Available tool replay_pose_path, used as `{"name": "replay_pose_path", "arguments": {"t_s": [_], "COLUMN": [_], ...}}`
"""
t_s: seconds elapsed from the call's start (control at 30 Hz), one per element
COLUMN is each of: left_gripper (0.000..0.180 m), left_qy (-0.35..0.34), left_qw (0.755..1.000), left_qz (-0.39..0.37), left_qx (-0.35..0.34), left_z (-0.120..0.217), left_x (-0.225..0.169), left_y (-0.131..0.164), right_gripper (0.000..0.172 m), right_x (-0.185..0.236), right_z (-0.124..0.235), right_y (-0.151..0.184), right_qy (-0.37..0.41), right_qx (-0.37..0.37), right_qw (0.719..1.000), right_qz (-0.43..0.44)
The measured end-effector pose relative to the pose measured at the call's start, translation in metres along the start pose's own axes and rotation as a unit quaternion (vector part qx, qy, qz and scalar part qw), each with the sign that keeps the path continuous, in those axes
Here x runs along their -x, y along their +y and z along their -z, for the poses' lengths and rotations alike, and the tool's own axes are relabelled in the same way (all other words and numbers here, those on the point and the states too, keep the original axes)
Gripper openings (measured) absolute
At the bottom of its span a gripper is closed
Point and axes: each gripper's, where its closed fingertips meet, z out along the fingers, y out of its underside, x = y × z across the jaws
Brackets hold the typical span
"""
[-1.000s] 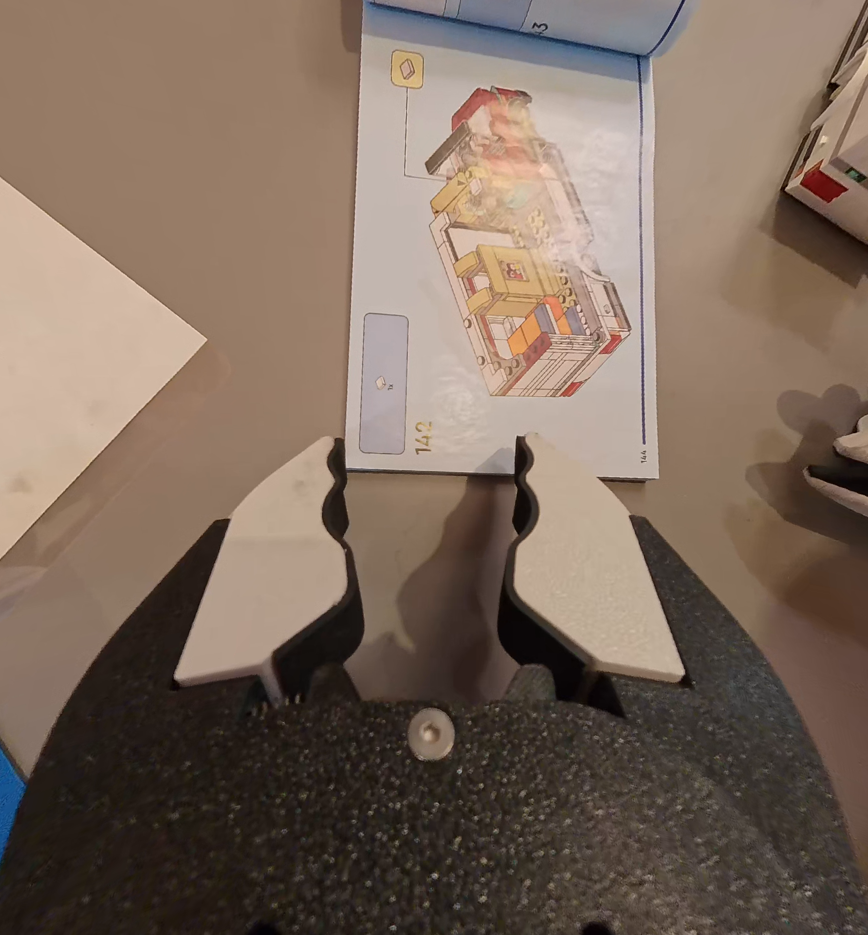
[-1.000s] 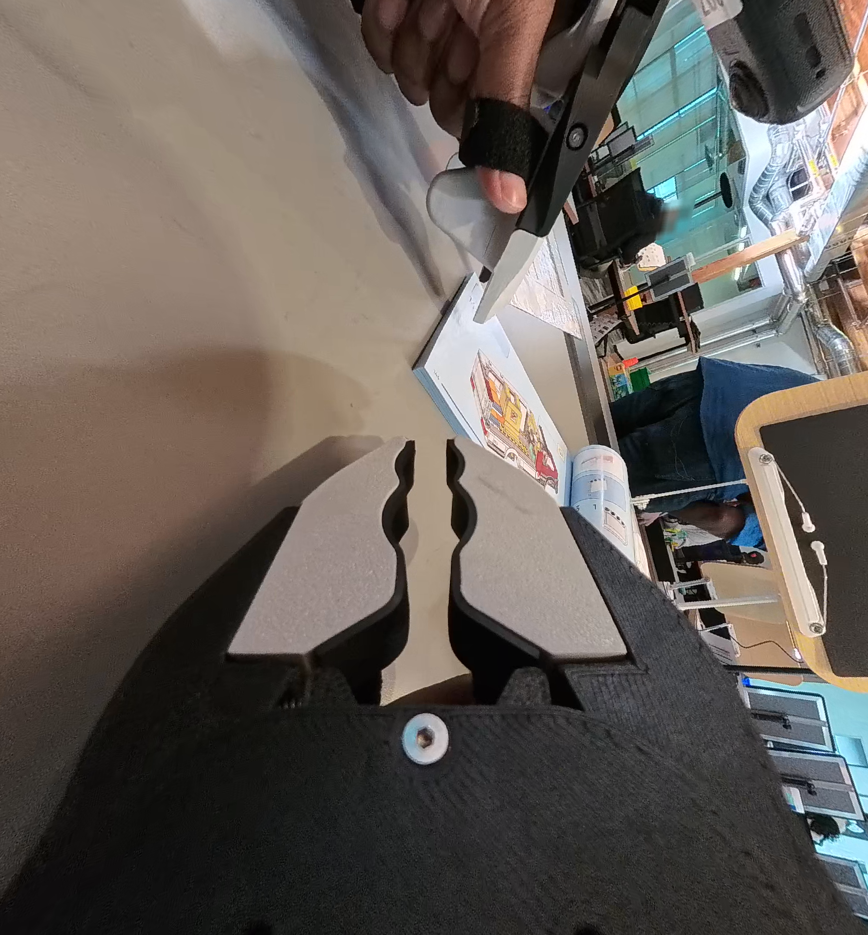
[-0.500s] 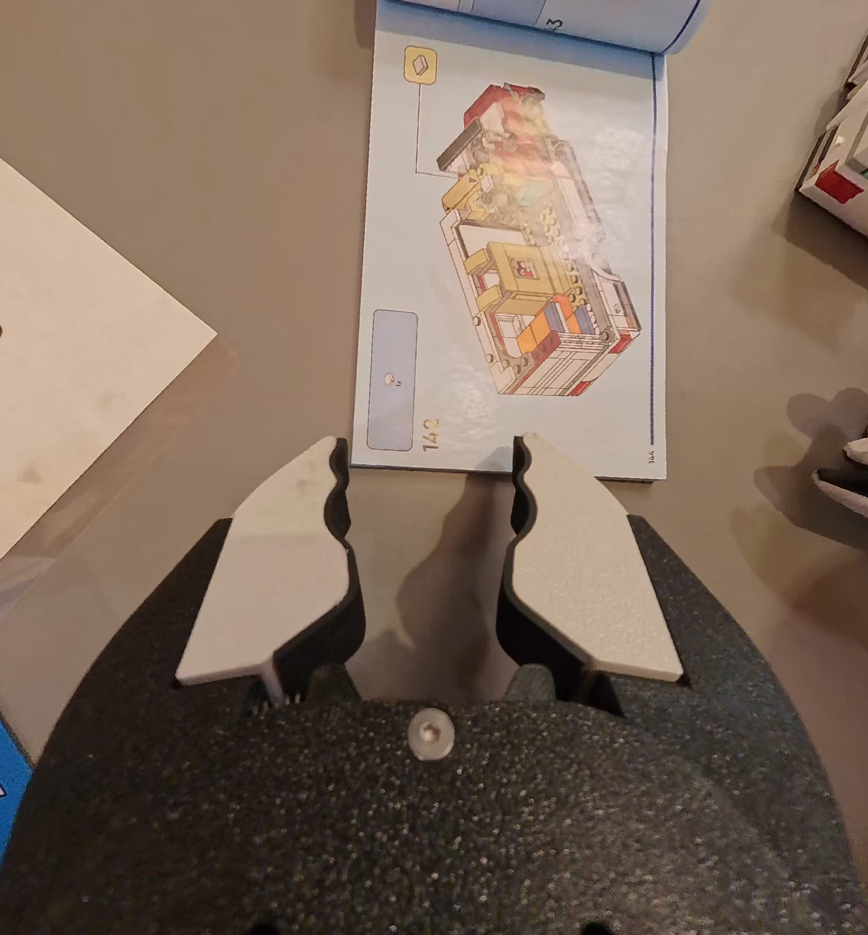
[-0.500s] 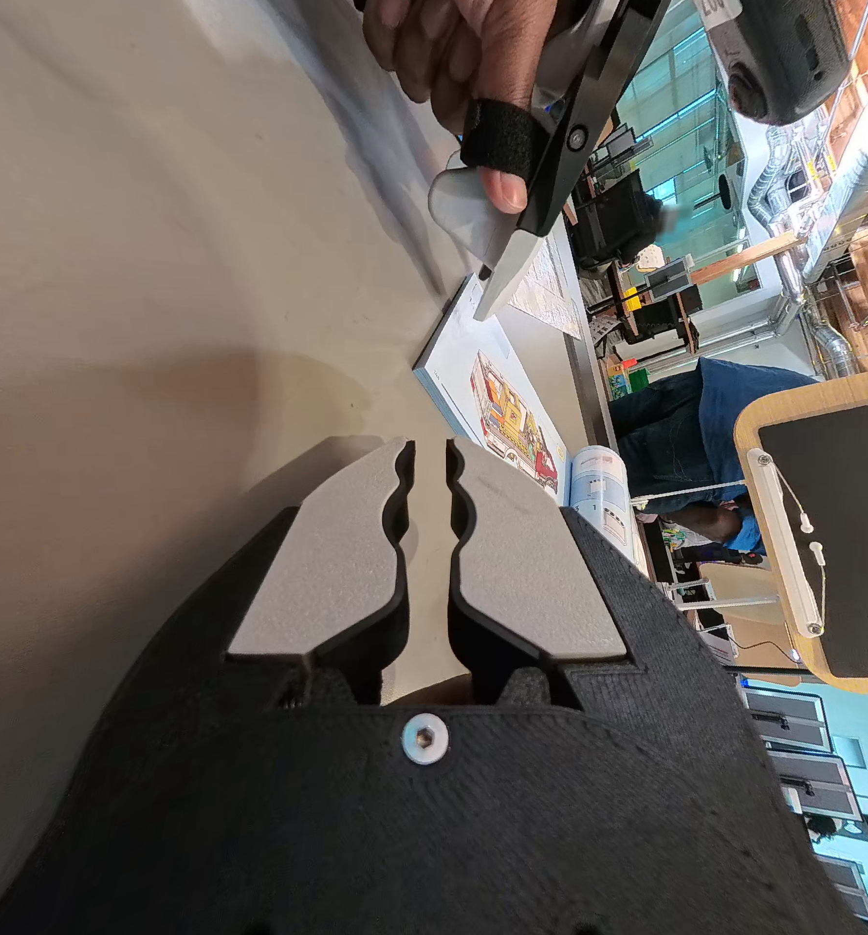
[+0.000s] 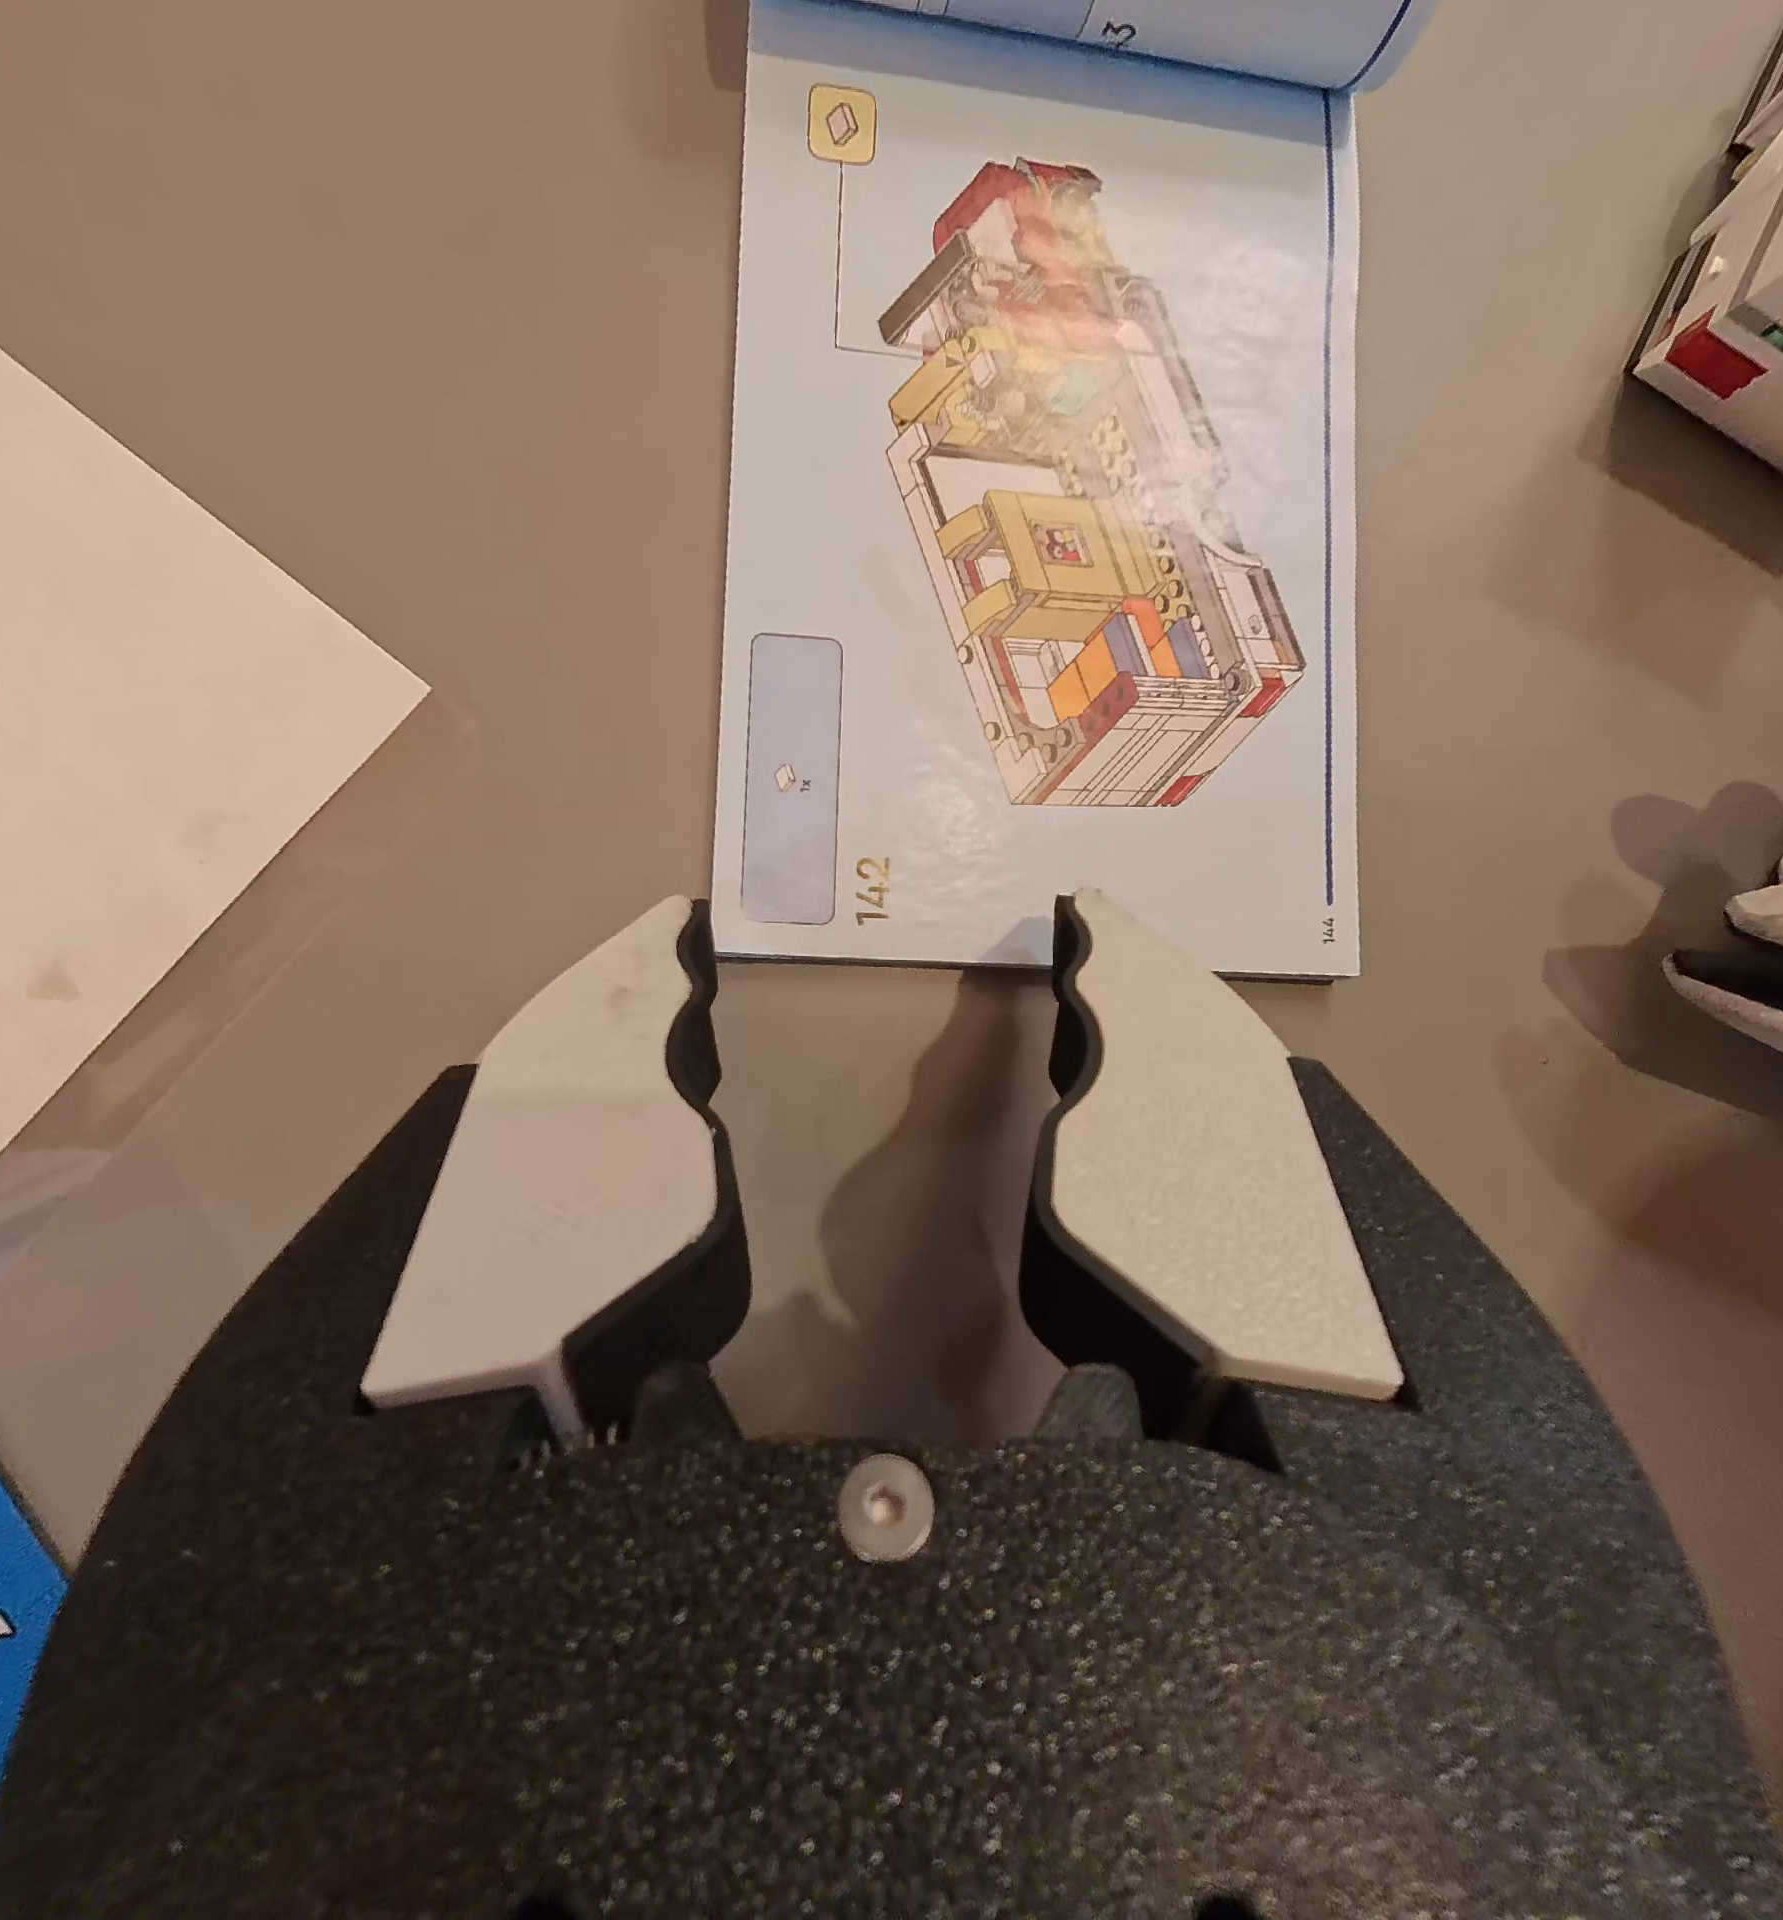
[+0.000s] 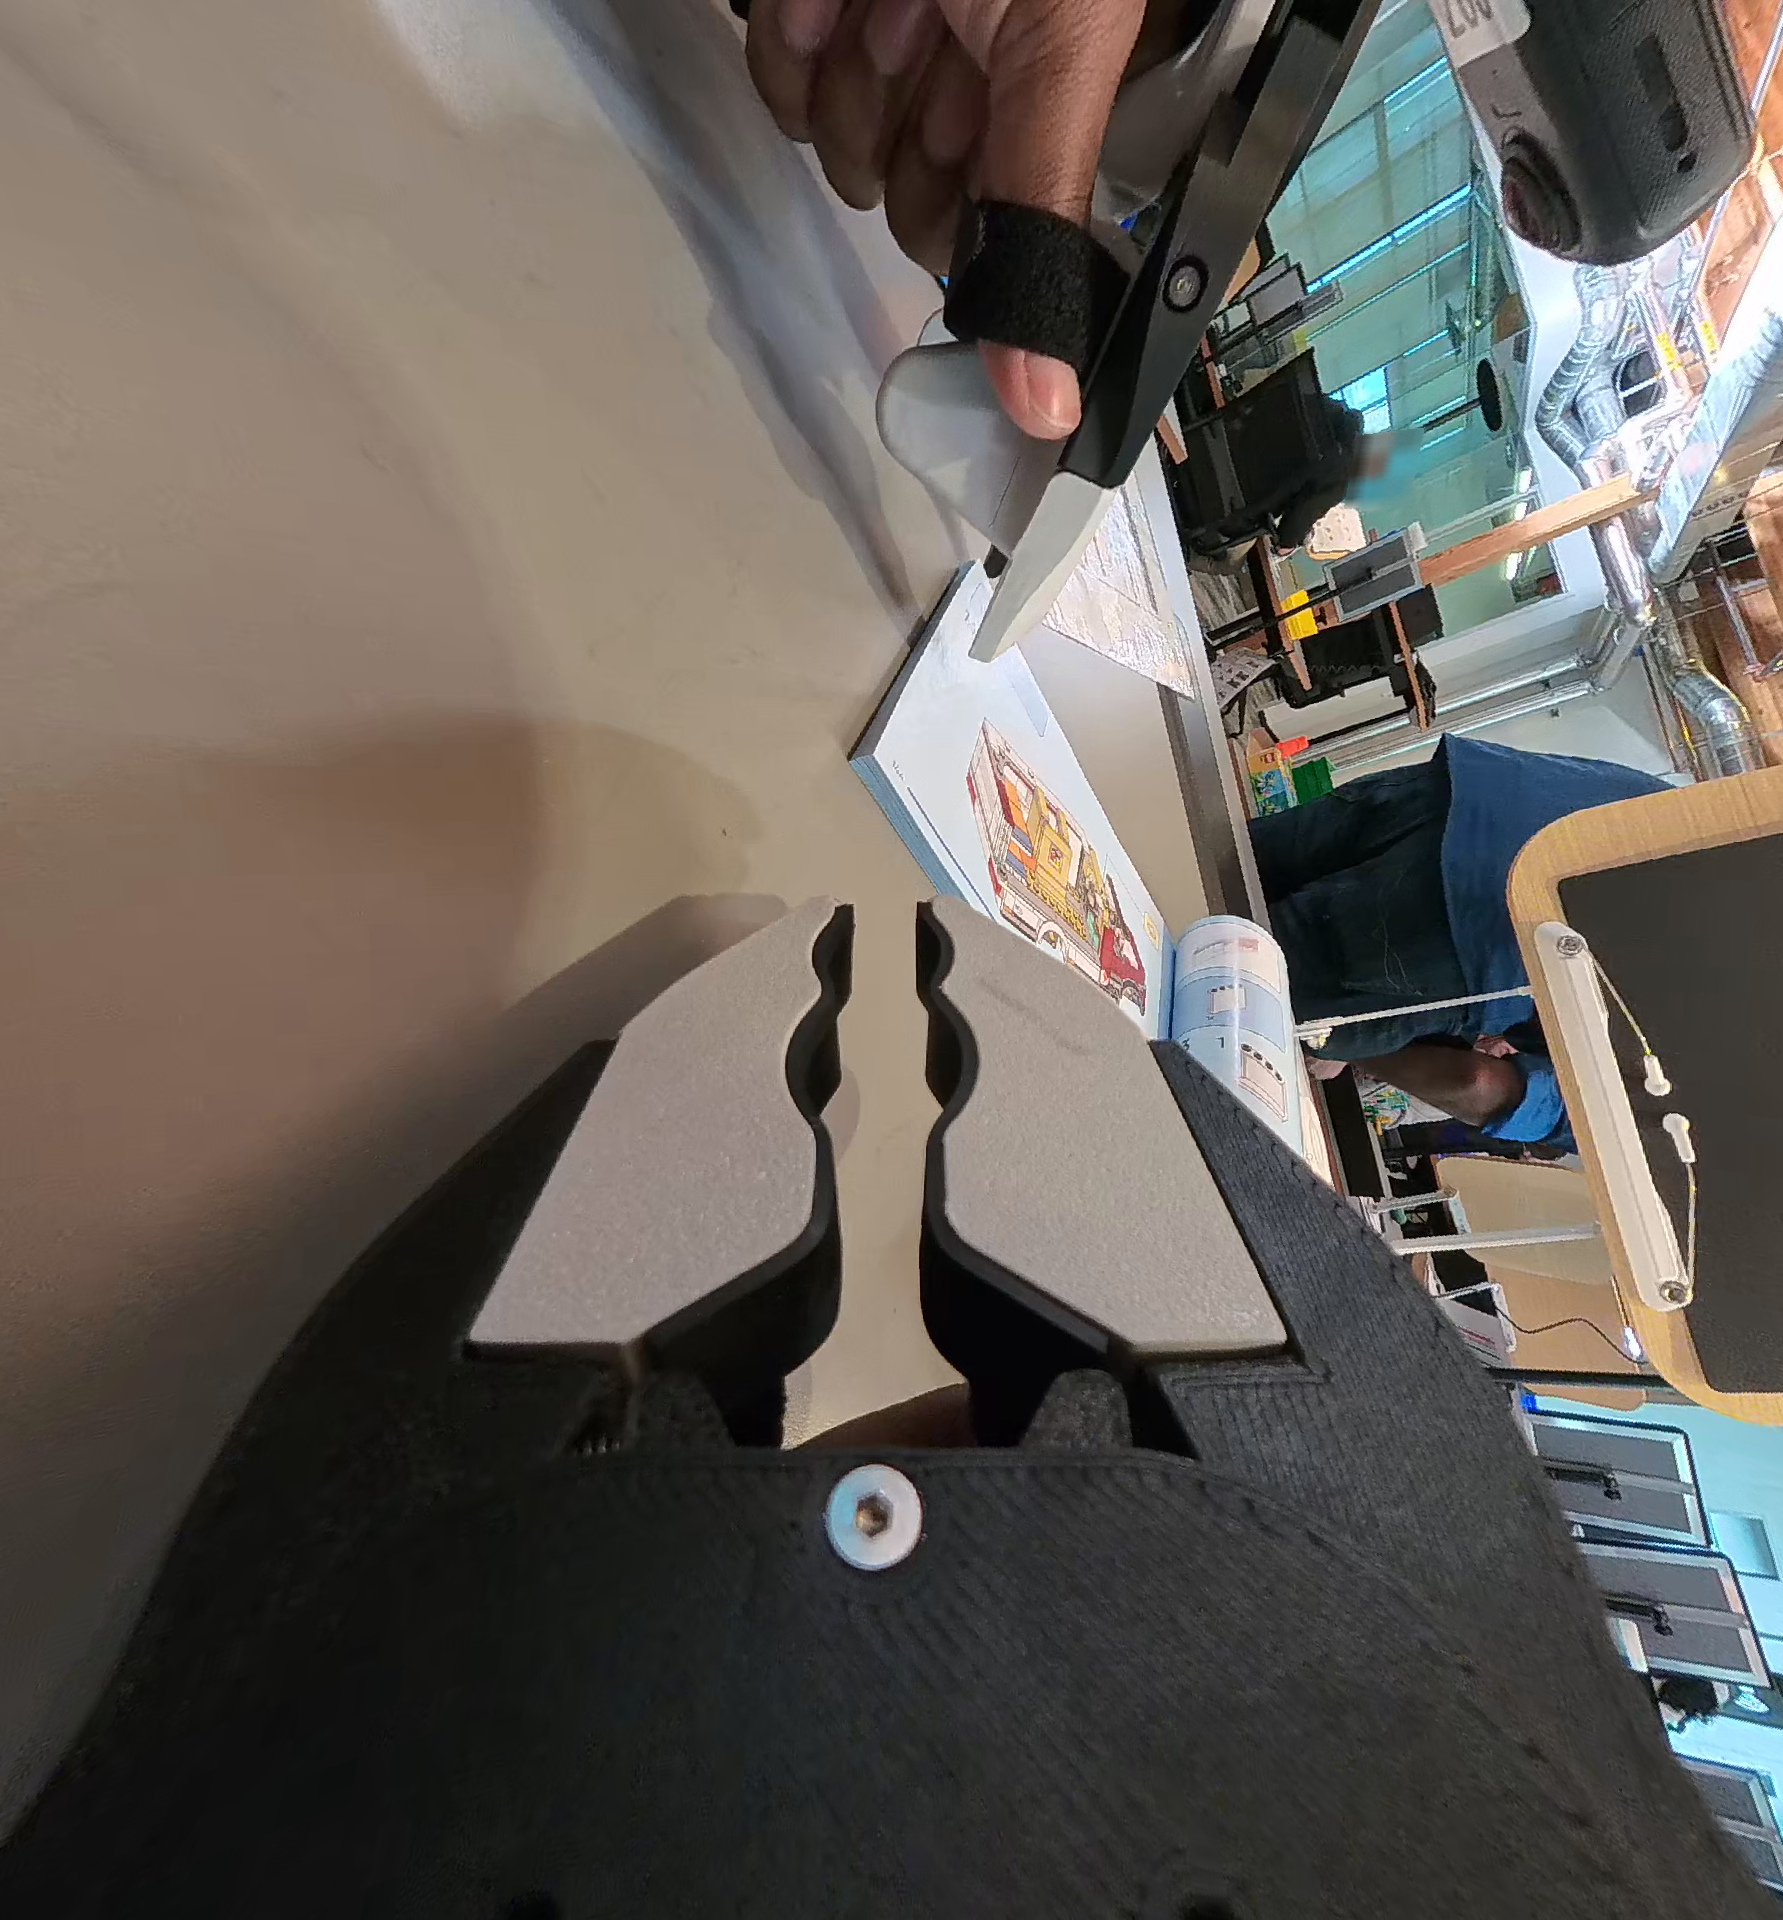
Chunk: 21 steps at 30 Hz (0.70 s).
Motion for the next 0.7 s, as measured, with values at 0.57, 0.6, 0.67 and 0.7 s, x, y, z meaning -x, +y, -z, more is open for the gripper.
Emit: {"name": "replay_pose_path", "arguments": {"t_s": [0.57,0.6,0.67,0.7], "left_gripper": [0.025,0.021,0.014,0.010], "left_qy": [-0.015,-0.019,-0.025,-0.029], "left_qw": [0.999,0.999,0.999,0.998], "left_qz": [0.017,0.022,0.032,0.037], "left_qx": [-0.031,-0.032,-0.034,-0.033], "left_z": [0.009,0.009,0.009,0.008], "left_x": [0.009,0.011,0.016,0.018], "left_y": [-0.008,-0.007,-0.007,-0.006], "right_gripper": [0.011,0.011,0.011,0.011], "right_x": [0.002,0.002,0.002,0.002], "right_z": [0.000,0.000,0.000,0.000], "right_y": [0.001,0.001,0.001,0.001], "right_qy": [0.000,0.000,0.000,0.000], "right_qx": [0.000,0.000,0.000,0.000], "right_qw": [1.000,1.000,1.000,1.000], "right_qz": [0.001,0.001,0.001,0.001]}}
